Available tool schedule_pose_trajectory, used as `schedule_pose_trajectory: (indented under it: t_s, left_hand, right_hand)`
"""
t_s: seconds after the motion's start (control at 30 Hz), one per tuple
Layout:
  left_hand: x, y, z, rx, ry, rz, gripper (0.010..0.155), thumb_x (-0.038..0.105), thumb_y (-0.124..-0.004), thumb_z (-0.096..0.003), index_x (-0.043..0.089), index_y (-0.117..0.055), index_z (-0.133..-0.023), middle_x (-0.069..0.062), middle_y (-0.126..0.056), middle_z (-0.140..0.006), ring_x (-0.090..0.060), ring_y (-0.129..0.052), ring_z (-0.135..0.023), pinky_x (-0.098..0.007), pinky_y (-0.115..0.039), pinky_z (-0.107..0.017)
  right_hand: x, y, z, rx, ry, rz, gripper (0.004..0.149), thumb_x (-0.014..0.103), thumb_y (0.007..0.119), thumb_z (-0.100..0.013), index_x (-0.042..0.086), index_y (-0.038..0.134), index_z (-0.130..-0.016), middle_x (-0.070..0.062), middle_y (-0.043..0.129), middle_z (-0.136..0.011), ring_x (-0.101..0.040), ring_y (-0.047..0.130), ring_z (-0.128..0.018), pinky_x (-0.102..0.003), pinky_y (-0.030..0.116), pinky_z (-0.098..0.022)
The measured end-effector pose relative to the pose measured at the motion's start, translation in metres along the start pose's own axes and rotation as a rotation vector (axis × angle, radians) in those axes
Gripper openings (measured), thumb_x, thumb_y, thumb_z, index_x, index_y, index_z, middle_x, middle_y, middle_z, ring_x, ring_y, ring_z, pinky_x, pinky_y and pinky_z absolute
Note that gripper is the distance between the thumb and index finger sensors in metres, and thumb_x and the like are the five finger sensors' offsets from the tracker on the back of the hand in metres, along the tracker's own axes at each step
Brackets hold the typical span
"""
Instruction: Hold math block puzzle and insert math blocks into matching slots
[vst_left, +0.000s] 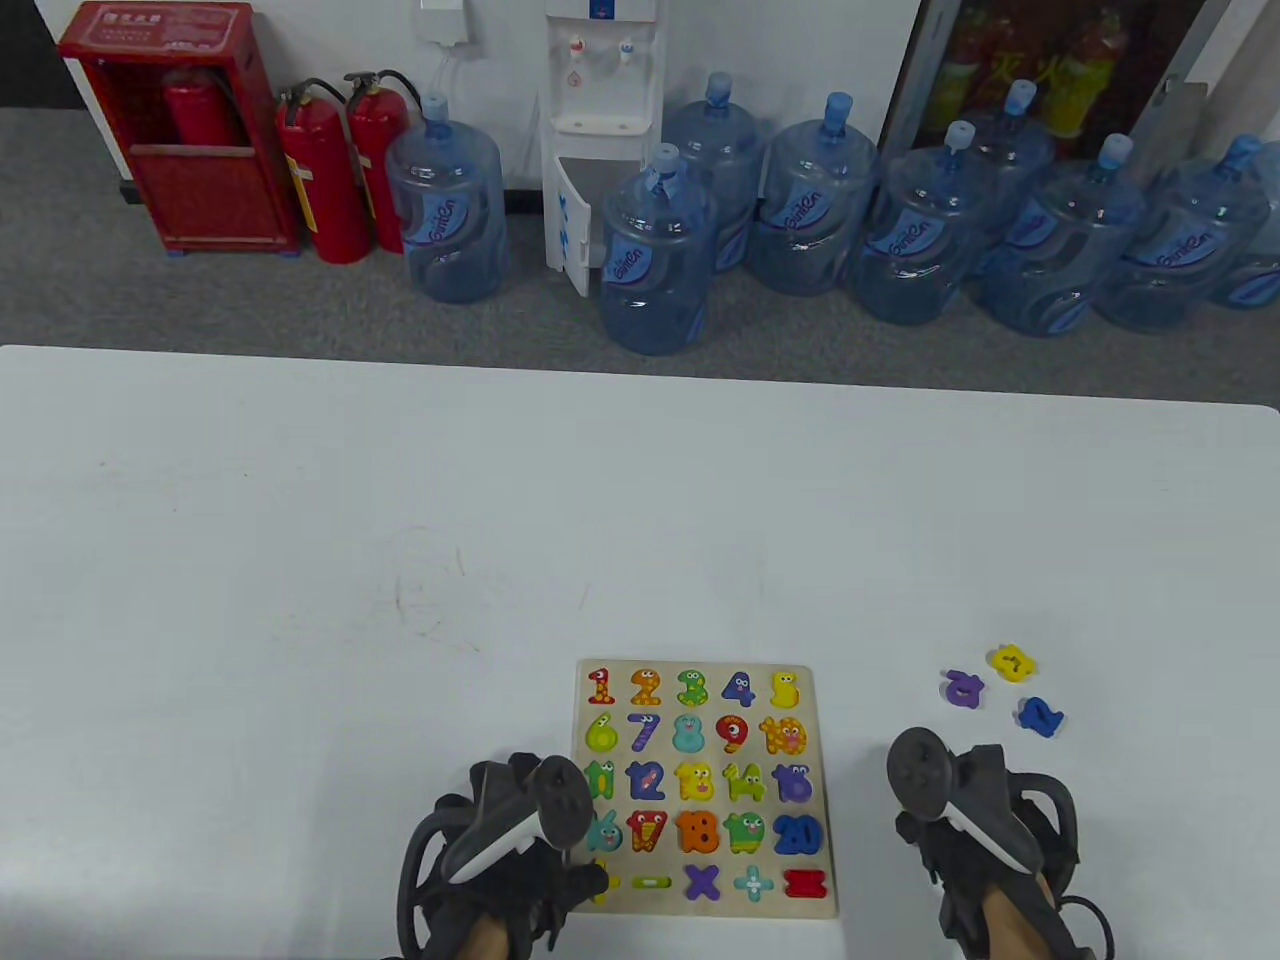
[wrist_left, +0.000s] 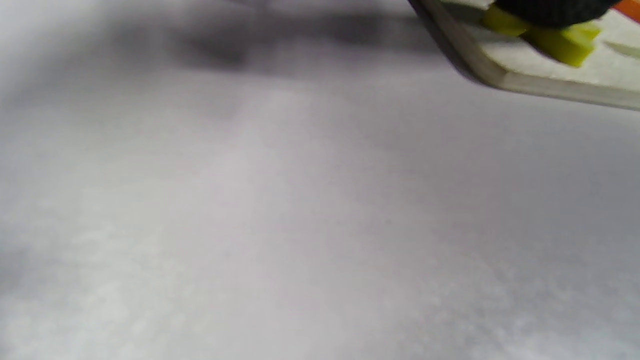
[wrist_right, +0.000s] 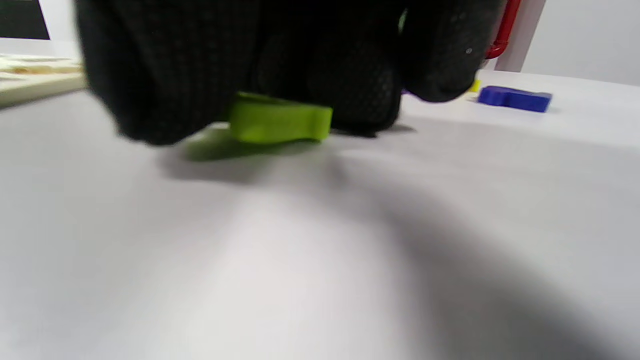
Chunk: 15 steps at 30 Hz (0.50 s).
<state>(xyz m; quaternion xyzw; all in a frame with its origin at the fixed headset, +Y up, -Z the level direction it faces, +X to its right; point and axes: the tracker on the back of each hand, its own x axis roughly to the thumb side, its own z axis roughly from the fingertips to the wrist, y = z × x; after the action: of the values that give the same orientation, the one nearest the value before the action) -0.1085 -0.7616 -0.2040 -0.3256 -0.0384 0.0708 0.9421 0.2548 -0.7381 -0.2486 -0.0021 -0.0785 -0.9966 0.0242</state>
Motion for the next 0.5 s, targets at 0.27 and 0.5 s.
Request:
schedule_pose_trajectory:
  t_s: [0.27, 0.5]
  left_hand:
    - [-0.0002, -0.0001, 0.0000, 0.000, 0.000, 0.000, 0.092, 0.061, -0.065, -0.0344, 0.027, -0.016, -0.104, -0.006, -0.001, -0.105, -0.049, -0.004, -0.100, -0.075, -0.023, -0.070]
    - [-0.0002, -0.0001, 0.0000, 0.000, 0.000, 0.000, 0.092, 0.061, -0.065, -0.0344, 0.027, -0.016, -0.104, -0.006, -0.001, -0.105, -0.049, -0.004, -0.100, -0.075, -0.023, -0.070]
  right_hand:
    - [0.0005, -0.0073, 0.0030, -0.037, -0.031, -0.113, 0.052, 0.027, 0.075, -0.029, 0.029, 0.080, -0.081, 0.002, 0.088, -0.079, -0.017, 0.094, -0.064, -0.043, 0.075, -0.060]
    - [0.0054, -0.0091, 0.0058, -0.035, -0.080, -0.148, 0.052, 0.026, 0.078, -0.029, 0.031, 0.079, -0.081, 0.005, 0.090, -0.076, -0.015, 0.094, -0.062, -0.042, 0.075, -0.060]
